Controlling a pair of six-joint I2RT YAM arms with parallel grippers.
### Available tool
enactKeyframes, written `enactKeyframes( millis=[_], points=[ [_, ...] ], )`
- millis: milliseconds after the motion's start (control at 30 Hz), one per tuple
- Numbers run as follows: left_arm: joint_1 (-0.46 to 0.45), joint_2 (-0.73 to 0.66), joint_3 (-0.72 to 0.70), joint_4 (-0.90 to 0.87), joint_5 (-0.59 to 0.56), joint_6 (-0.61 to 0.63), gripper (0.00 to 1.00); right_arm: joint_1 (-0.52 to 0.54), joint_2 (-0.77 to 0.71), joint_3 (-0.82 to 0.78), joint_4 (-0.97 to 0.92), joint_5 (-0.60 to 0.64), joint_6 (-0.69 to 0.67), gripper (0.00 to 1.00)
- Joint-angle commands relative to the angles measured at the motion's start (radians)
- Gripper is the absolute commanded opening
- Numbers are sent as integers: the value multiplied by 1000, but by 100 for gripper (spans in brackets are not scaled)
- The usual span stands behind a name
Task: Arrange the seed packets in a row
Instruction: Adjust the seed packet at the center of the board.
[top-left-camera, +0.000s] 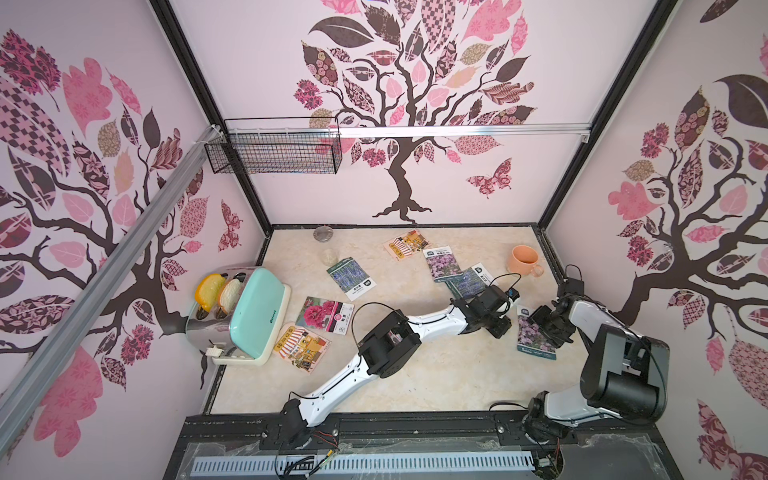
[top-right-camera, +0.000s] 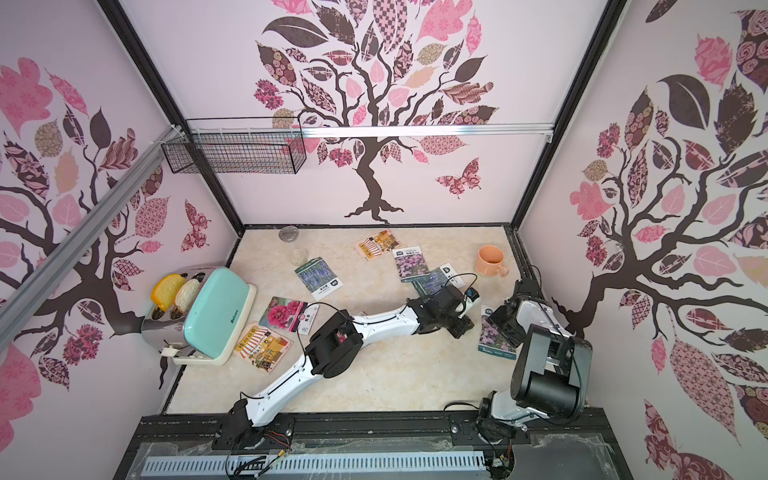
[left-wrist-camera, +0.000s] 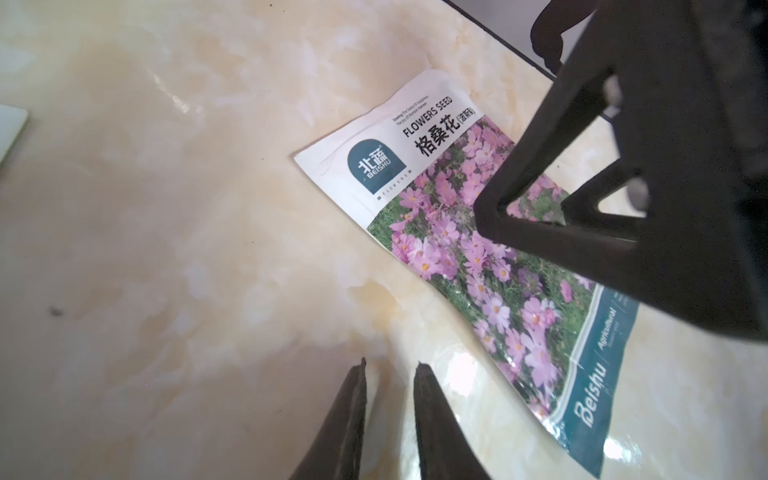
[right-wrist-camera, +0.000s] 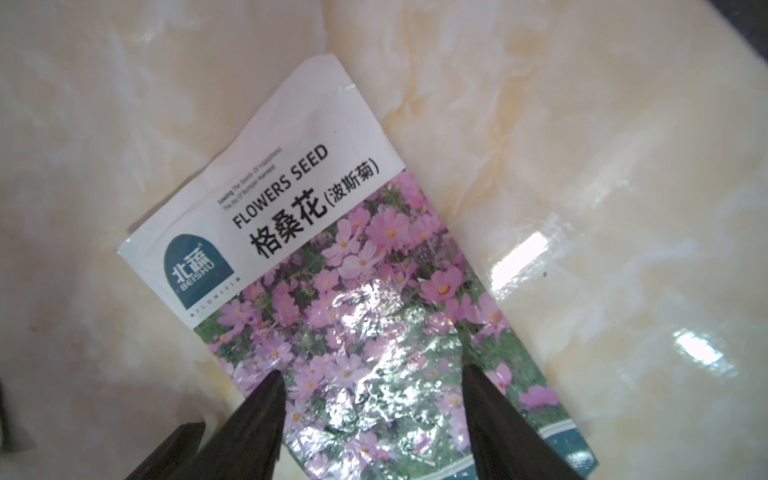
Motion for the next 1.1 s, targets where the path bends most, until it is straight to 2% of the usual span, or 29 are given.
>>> enactKeyframes(
  millis=[0,333,1067],
  points=[
    [6,-36,-57,-55,-6,2,23,-4,-37,35,-5,-26,-8,70],
    [-56,-113,-191,-48,-15,24,22,19,-78,131,-47,-121,-30,72],
    [-125,19,4,-137,-9,18,22,46,-127,99,-12,-153,-35,72]
  ],
)
